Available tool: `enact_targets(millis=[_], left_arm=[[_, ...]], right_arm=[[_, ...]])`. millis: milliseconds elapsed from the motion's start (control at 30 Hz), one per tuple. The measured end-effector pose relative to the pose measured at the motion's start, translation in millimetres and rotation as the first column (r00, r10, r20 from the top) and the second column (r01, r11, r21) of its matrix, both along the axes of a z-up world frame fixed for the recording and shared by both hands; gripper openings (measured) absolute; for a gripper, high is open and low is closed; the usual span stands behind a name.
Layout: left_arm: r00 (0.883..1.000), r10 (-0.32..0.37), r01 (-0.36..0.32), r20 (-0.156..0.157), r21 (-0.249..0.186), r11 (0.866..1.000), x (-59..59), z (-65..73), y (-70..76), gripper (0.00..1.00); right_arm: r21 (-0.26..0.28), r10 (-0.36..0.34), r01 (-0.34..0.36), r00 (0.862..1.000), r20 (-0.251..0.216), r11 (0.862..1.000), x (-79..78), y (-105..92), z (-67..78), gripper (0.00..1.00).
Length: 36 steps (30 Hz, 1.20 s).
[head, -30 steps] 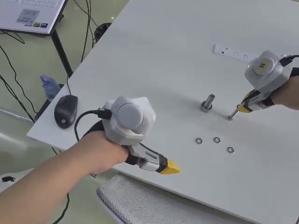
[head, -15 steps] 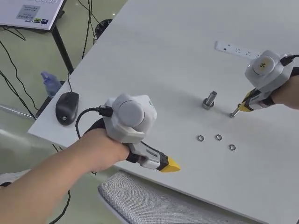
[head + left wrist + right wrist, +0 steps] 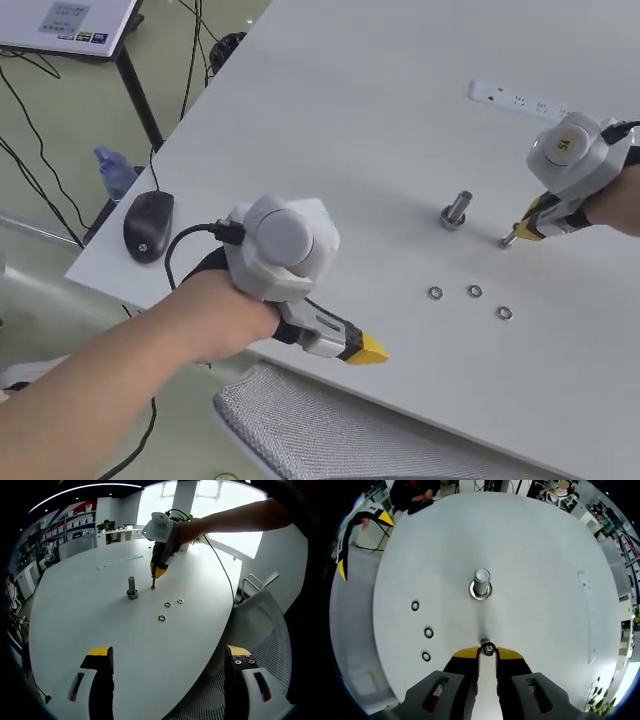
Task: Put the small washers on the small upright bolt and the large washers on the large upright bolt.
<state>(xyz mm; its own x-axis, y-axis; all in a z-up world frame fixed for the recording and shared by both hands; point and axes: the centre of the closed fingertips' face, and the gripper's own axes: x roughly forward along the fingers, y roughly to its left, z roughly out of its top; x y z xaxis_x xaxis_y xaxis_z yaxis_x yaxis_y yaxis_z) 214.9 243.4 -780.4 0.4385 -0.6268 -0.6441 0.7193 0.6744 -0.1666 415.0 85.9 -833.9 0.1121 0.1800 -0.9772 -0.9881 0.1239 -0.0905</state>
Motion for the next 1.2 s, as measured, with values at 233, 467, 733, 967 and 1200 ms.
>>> enact_targets(millis=[233, 467, 733, 967, 1200], left_arm=[[1.0, -0.009, 0.009, -0.014, 0.007, 1.0, -3.0, -4.6, 0.4, 0.91], [1.0, -0.01, 0.01, -0.025, 0.013, 1.0, -4.4, -6.9, 3.9, 0.9], [0.999, -0.016, 0.017, -0.034, 0.021, 1.0, -7.5, -9.0, 6.0, 0.89], [0.999, -0.017, 0.018, -0.037, 0.025, 1.0, -8.9, -10.2, 8.3, 0.88], [0.999, -0.015, 0.016, -0.035, 0.025, 1.0, -9.1, -7.9, 9.0, 0.88]], right_arm=[[0.002, -0.005, 0.005, 1.0, -0.005, 1.0, -4.2, 1.6, -6.6, 0.13], [0.003, -0.004, 0.004, 1.0, -0.015, 1.0, -5.1, 3.9, -19.3, 0.13], [-0.005, -0.005, 0.005, 1.0, -0.022, 1.0, -8.5, 3.8, -25.7, 0.13], [-0.01, -0.001, 0.001, 1.0, -0.019, 1.0, -8.8, 2.2, -26.5, 0.13], [-0.014, 0.003, -0.003, 1.0, -0.02, 1.0, -6.3, 1.3, -30.7, 0.13]])
